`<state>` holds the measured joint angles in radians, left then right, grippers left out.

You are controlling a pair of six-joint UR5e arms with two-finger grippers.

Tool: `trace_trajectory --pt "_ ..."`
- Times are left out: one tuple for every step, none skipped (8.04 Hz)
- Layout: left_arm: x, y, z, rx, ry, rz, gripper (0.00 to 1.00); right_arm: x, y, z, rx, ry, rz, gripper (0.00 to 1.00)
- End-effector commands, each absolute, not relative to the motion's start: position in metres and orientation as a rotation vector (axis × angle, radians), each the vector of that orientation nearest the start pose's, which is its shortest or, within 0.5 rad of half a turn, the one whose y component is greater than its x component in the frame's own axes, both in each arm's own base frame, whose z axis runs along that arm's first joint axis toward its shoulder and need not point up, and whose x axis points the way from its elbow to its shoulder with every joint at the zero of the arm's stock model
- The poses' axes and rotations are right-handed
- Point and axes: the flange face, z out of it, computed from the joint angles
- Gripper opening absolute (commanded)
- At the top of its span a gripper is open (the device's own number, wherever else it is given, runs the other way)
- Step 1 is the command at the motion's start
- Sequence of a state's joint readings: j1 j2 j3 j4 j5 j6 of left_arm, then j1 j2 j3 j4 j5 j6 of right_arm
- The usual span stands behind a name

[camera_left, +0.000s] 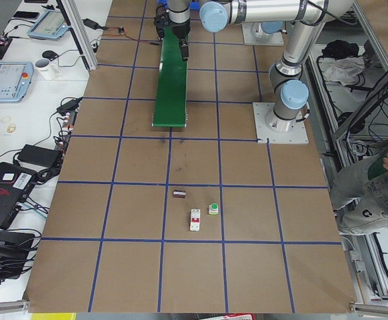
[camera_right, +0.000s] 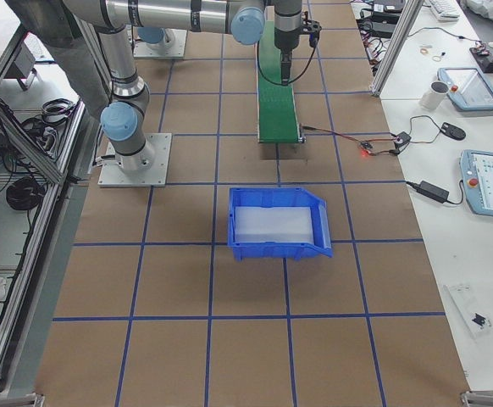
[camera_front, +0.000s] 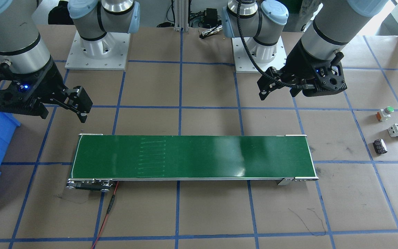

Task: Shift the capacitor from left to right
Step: 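Move the left gripper outward toward the black capacitor beside the conveyor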

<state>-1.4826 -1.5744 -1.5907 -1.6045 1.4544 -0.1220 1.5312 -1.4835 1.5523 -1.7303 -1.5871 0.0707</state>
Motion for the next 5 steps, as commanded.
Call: trace_trajectory --pt "-0.09 -0.499 0.473 -0.336 3.148 0.09 1.0 0.111 -0.539 0.475 0.159 3.15 -0.165 1.0" --pt "-0.088 -0.498 0.476 -0.338 3.134 0.083 1.0 0.111 -0.538 0.475 0.175 3.146 -0.162 1.0" --pt "-0.083 -0.498 0.475 -0.345 3.131 0.082 1.0 0.111 -0.538 0.474 0.159 3.152 -0.158 1.0" --pt "-0.063 -0.501 0.473 -0.306 3.096 0.088 1.0 0.111 -0.538 0.474 0.161 3.151 -0.158 1.0" --pt "-0.024 -0.503 0.468 -0.265 3.012 0.121 1.0 0.111 -0.539 0.474 0.163 3.147 -0.16 1.0"
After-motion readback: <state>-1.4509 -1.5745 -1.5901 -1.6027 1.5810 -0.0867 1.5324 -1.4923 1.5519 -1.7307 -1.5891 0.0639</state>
